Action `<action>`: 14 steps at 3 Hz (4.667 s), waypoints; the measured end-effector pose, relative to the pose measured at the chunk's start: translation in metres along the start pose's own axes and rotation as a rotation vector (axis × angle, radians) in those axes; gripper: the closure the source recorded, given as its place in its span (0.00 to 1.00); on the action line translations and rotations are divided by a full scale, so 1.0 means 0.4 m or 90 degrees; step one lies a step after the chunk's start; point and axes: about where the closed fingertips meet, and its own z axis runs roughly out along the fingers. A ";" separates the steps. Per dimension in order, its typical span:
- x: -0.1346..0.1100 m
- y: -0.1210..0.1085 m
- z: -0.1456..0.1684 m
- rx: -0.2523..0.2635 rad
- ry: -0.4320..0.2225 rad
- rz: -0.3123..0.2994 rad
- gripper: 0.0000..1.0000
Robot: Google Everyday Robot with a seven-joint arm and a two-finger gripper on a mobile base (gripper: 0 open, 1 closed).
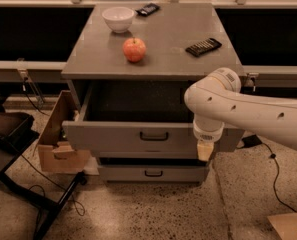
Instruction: Open top drawer
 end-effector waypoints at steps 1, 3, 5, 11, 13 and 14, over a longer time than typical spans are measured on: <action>0.010 0.023 -0.023 -0.005 0.012 0.005 0.63; 0.013 0.018 -0.048 -0.005 0.012 0.005 1.00; 0.027 0.049 -0.070 -0.003 0.020 0.013 1.00; 0.047 0.180 -0.130 0.023 -0.003 0.057 1.00; 0.059 0.201 -0.139 0.030 -0.002 0.057 1.00; 0.070 0.224 -0.148 0.036 -0.001 0.057 1.00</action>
Offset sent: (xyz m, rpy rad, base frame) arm -0.2444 0.0452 0.1237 -0.3571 0.1127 -0.0613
